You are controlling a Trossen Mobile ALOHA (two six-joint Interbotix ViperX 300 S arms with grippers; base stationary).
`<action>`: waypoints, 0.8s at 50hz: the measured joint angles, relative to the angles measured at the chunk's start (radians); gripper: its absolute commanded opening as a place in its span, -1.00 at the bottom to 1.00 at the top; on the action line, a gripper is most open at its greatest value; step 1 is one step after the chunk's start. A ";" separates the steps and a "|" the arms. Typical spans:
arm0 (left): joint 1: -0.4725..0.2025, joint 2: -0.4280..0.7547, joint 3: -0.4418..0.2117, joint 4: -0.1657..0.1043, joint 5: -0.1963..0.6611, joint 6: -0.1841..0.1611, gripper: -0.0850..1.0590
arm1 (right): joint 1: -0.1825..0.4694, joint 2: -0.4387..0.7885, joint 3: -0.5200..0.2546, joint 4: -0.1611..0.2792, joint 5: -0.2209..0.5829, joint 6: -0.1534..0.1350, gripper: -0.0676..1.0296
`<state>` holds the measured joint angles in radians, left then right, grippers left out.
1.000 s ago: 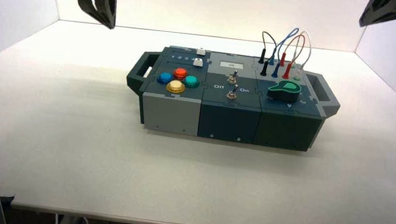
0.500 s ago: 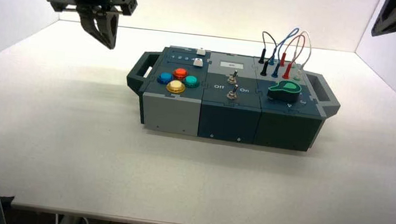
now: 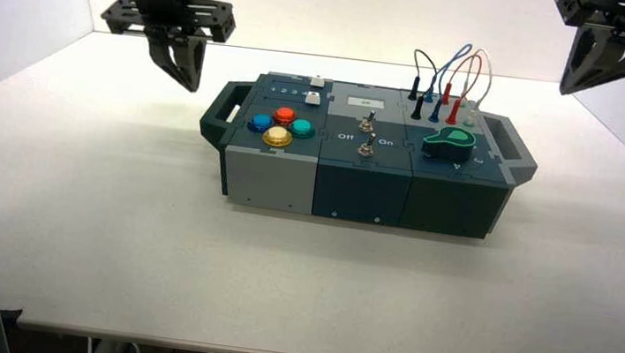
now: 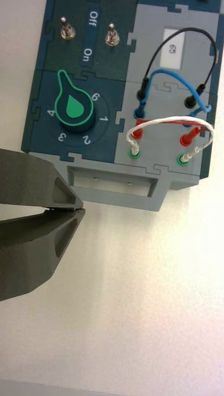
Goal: Move the box to the right.
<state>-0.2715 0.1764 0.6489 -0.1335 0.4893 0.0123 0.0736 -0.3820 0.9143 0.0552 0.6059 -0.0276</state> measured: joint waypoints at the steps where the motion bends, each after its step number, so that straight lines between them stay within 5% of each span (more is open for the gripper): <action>1: -0.003 0.005 -0.002 0.000 0.000 0.000 -0.91 | -0.002 0.003 -0.003 0.000 0.000 0.000 -0.92; 40: -0.081 0.044 -0.015 -0.025 0.023 0.000 -0.91 | -0.023 -0.021 -0.015 0.000 -0.026 0.002 -0.92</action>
<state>-0.3528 0.2209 0.6335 -0.1580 0.5123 0.0123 0.0506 -0.4034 0.8989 0.0552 0.5798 -0.0261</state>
